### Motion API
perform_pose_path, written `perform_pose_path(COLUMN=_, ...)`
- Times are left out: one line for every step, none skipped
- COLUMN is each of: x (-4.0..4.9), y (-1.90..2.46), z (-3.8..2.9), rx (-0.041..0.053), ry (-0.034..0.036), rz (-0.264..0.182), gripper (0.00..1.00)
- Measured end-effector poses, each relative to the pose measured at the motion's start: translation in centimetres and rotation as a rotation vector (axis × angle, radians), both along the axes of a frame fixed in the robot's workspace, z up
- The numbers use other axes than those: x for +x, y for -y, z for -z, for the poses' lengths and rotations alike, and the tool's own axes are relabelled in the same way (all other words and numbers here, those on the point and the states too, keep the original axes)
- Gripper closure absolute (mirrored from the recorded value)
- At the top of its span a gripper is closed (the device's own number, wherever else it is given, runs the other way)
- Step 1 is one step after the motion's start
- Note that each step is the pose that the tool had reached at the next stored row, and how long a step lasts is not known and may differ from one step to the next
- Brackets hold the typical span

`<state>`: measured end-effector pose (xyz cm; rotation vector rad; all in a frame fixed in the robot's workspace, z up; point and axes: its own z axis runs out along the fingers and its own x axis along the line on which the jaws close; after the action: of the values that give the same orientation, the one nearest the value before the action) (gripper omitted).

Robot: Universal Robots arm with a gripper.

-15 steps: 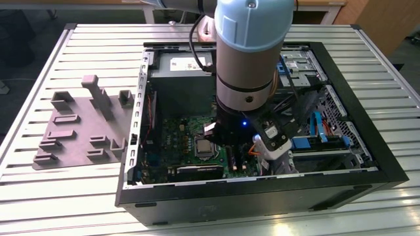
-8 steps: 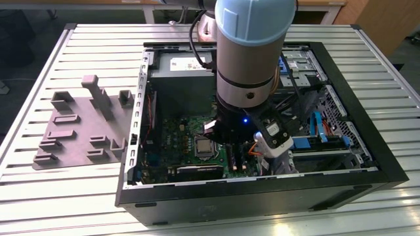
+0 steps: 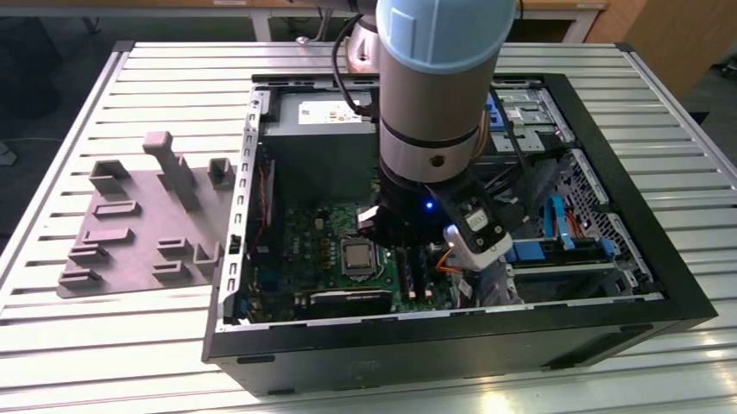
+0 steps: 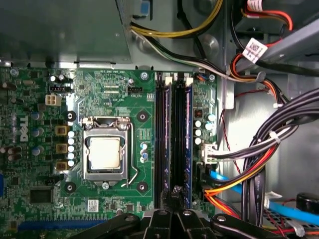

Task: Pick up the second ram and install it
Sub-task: 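Press down the second ram until it locks into place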

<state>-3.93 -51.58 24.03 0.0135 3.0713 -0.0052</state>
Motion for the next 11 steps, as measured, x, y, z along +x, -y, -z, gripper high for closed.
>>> perform_pose_path(x=0.0, y=-0.14, z=0.0, rx=-0.0001, ry=0.0, rz=0.0, gripper=0.89)
perform_pose_path(x=0.0, y=-0.29, z=-0.01, rx=-0.0001, ry=-0.0001, rz=0.0, gripper=0.89)
perform_pose_path(x=0.0, y=-0.46, z=0.0, rx=-0.0001, ry=-0.0001, rz=0.0, gripper=0.89)
perform_pose_path(x=0.0, y=-0.62, z=0.0, rx=-0.0001, ry=-0.0001, rz=0.0, gripper=0.89)
perform_pose_path(x=0.0, y=-0.77, z=0.0, rx=0.0, ry=0.0, rz=0.0, gripper=0.89)
perform_pose_path(x=0.0, y=-0.92, z=0.0, rx=-0.0001, ry=0.0, rz=0.0, gripper=0.89)
perform_pose_path(x=0.0, y=-1.08, z=0.0, rx=-0.0001, ry=0.0, rz=0.0, gripper=0.89)
perform_pose_path(x=0.0, y=-1.25, z=0.0, rx=0.0, ry=0.0, rz=0.0, gripper=0.89)
perform_pose_path(x=0.0, y=-1.41, z=0.0, rx=-0.0001, ry=0.0, rz=0.0, gripper=0.89)
perform_pose_path(x=0.0, y=-1.59, z=0.0, rx=-0.0001, ry=-0.0001, rz=0.0, gripper=0.89)
perform_pose_path(x=0.0, y=-1.75, z=0.0, rx=-0.0001, ry=0.0, rz=0.0, gripper=0.89)
